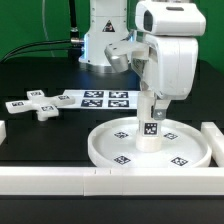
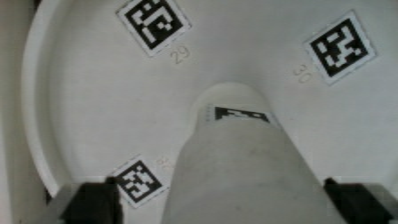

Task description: Assemble round table

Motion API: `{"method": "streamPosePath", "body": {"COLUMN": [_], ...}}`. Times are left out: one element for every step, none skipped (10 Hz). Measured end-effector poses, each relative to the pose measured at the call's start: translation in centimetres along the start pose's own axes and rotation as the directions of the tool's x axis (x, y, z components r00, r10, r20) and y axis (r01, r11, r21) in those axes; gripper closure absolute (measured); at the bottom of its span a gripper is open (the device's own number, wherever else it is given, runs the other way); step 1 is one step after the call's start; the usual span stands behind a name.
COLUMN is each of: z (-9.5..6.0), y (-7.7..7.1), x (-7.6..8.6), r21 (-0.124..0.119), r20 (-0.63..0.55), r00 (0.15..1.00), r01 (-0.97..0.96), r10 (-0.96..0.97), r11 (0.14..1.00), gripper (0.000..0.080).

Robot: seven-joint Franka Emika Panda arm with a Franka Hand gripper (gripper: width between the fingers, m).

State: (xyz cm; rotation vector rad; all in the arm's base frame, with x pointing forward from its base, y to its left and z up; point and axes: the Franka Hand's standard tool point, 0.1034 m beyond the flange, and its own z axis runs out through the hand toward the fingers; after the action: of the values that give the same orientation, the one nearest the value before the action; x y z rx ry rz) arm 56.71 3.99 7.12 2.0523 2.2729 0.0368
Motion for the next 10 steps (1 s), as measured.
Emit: {"method": "streamPosePath", "body": {"z": [0.13,0.14,0.14,0.15,0.15,0.15,0.14,0.15,0.15,0.14], "y": [-0.28,-0.3,-0.32,-0.33,-0.33,-0.38,-0.44,-0.55,-0.67,-0.71], "x": [-0.04,-0.05,-0.05,-0.07,-0.07,-0.07,0.05,0.07,0.1,0.07], "r21": [0.011,0.012,0.013,0.013,0.013,0.016,0.023,0.031,0.04,0.041], "r20": [0.001,0.001,0.001,0.002,0.002,0.001,0.007,0.013,0.02,0.026], "r00": [1.0,1.0,1.0,0.999,0.999,0.986,0.951,0.919,0.848,0.799], "r01": [0.0,-0.001,-0.019,-0.036,-0.037,-0.164,-0.31,-0.395,-0.529,-0.601], "r10": [0.0,0.0,0.019,0.036,0.037,0.164,0.309,0.395,0.529,0.601], "r11": [1.0,1.0,1.0,0.999,0.999,0.986,0.951,0.918,0.848,0.798], "gripper": [0.0387,0.0387,0.0387,0.0387,0.0387,0.0387,0.0387,0.0387,0.0387,0.0387]}}
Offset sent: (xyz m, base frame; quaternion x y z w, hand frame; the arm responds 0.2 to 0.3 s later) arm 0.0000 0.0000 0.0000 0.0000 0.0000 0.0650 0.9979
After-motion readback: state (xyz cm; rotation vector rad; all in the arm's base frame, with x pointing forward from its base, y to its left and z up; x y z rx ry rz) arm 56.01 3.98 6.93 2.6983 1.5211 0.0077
